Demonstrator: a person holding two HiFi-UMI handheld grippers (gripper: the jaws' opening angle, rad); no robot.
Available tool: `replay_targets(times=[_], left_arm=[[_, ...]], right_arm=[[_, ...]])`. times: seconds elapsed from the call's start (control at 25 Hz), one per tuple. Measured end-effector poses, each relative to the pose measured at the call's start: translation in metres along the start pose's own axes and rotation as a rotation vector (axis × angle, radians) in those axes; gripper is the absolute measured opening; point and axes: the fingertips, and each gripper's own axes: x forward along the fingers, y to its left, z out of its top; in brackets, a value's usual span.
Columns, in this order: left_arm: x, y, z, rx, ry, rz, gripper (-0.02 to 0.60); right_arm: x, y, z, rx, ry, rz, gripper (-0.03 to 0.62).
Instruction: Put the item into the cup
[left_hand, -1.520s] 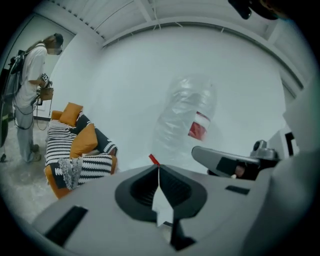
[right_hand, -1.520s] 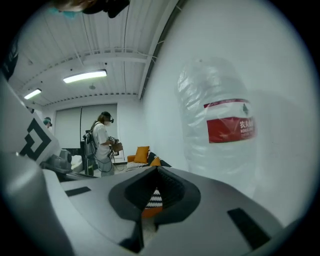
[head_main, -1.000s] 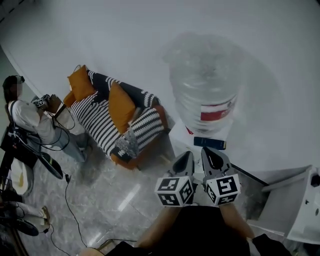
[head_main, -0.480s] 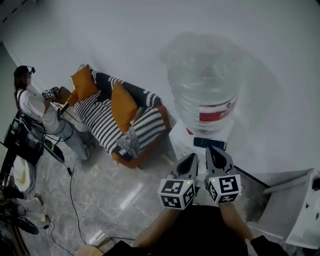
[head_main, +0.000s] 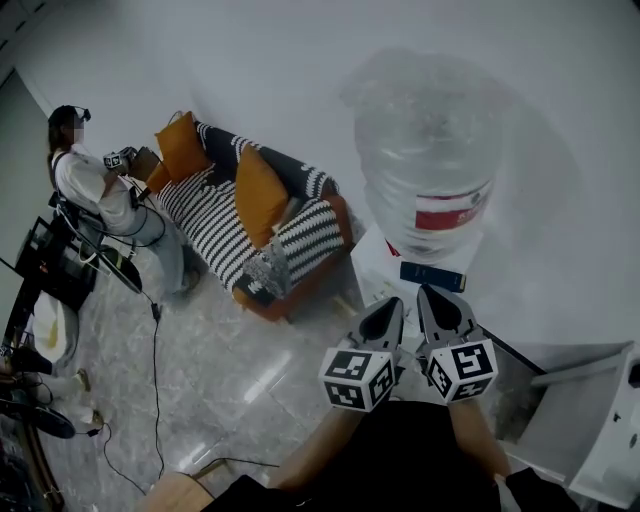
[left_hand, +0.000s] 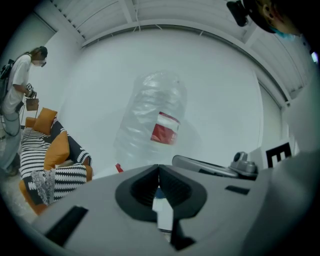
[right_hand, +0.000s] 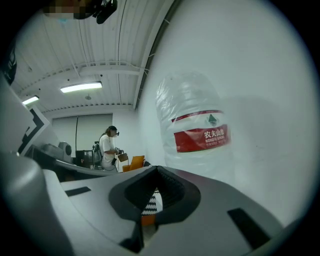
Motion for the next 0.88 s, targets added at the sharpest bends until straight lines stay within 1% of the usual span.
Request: replay_targets(times=[0.2, 0.32, 0.52, 0.72, 0.88], left_arm=[[0.002, -0.008, -0.003, 0.014, 0.003, -0.018, 0.014], [0.004, -0.009, -0.004, 0.026, 0.003, -0.016, 0.014], [0.006, -0.013, -0.002, 0.092, 0.002, -0.003, 0.014], [0.009, -0.019, 0.000, 0.213, -0.002, 0.016, 0.014], [0.011, -0.019, 0.002, 0.244, -0.005, 0.023, 0.014]], right_arm=[[-0.001, -0.003, -0.003, -0.004, 0.007, -0.003, 0.011], [-0.003, -0.006, -0.006, -0.001, 0.012, -0.004, 0.011], [-0.006, -0.011, -0.008, 0.004, 0.019, -0.012, 0.011], [-0.005, -0.014, -0.009, 0.000, 0.021, -0.013, 0.011], [-0.005, -0.016, -0.010, 0.002, 0.025, -0.013, 0.011]])
